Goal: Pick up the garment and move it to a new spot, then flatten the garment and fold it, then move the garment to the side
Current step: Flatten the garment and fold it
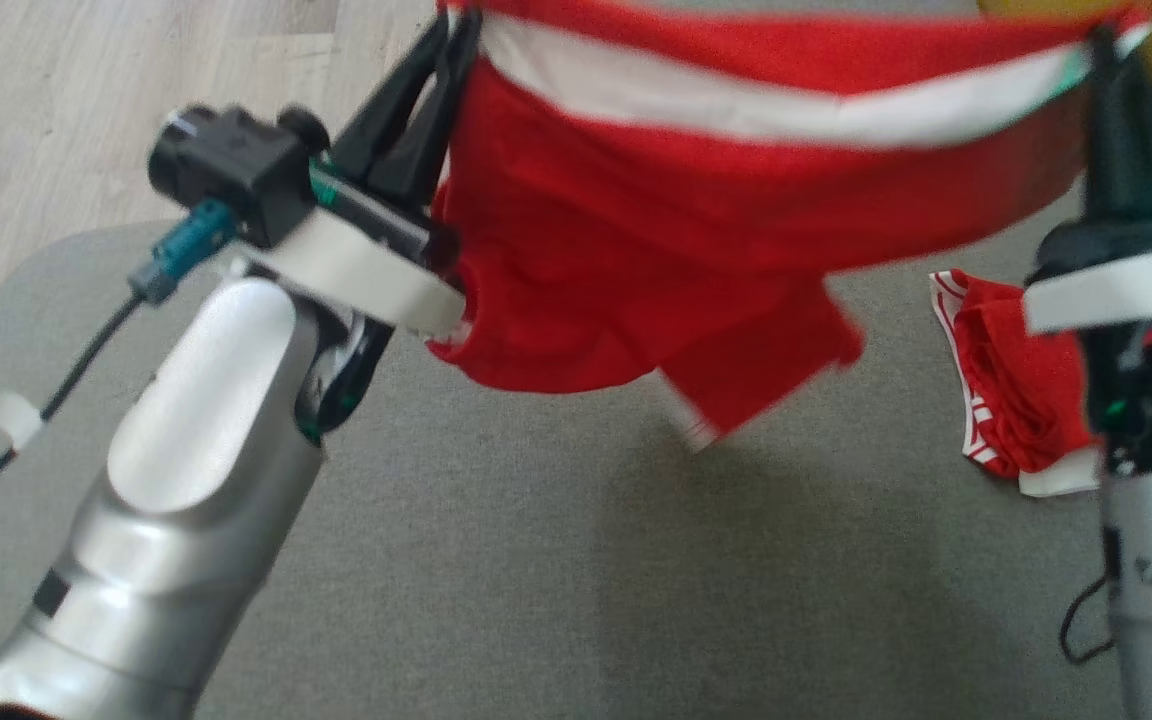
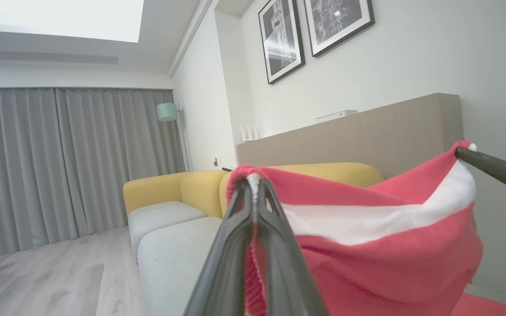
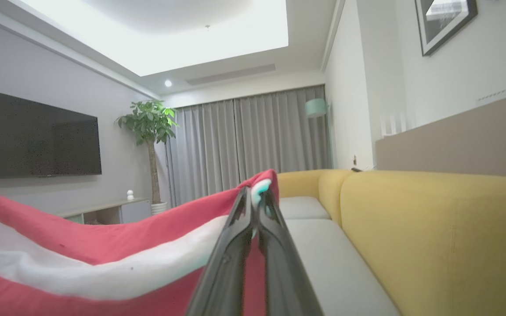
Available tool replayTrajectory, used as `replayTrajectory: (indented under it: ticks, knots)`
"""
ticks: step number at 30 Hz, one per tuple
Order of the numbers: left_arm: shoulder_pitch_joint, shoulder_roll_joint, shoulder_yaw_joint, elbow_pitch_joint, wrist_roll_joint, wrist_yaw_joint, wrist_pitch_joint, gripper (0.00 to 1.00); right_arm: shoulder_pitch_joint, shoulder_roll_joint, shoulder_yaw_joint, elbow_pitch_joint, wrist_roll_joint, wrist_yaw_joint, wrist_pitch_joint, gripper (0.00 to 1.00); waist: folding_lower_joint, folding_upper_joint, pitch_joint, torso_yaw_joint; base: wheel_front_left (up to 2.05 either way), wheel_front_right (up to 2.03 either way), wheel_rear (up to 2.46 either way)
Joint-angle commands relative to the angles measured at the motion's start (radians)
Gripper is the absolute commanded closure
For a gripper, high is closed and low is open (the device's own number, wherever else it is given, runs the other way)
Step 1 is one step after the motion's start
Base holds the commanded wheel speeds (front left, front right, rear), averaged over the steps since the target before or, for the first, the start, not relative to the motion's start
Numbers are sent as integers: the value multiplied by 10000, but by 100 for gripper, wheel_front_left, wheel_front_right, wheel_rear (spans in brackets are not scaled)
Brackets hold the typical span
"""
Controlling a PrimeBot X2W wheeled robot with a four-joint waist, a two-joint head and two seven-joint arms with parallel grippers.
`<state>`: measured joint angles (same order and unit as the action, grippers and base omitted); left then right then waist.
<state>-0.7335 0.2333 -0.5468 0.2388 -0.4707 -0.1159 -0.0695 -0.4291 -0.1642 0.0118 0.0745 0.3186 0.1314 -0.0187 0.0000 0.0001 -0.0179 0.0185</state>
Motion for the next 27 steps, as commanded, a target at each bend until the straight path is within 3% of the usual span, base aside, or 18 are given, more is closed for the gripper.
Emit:
replayTrajectory:
  ticks: [1, 7, 10, 16, 22, 27]
  knots:
    - [-752, 143, 462, -152, -32, -30, -113, 100, -583, -74, 32, -471, 9, -7, -28, 100, 0, -1, -37, -19, 0, 0, 0]
    - [-1013, -88, 559, 131, -42, 88, -622, 100, -505, 255, -750, -751, -680, -7, 403, 100, 0, -1, -130, -39, 0, 0, 0]
    - [-655, -131, 451, 174, -210, 74, -598, 100, 44, 439, -936, -770, -894, -7, 1082, 100, 0, -1, -76, -5, 0, 0, 0]
    - [-345, -108, 269, 227, -409, 42, -546, 100, 426, 682, -1510, -1041, -1161, -7, 1415, 100, 0, -1, 295, 84, 0, 0, 0]
    - [-971, -216, 295, 439, -559, 25, -444, 100, -134, 799, -1586, -907, -1309, -7, 1807, 100, 0, -1, 1204, 108, 0, 0, 0]
    - [-2181, -202, 482, 1243, -676, -28, -421, 100, -1520, 715, -1380, -147, -1104, -7, 2072, 100, 0, -1, 2116, -47, 0, 0, 0]
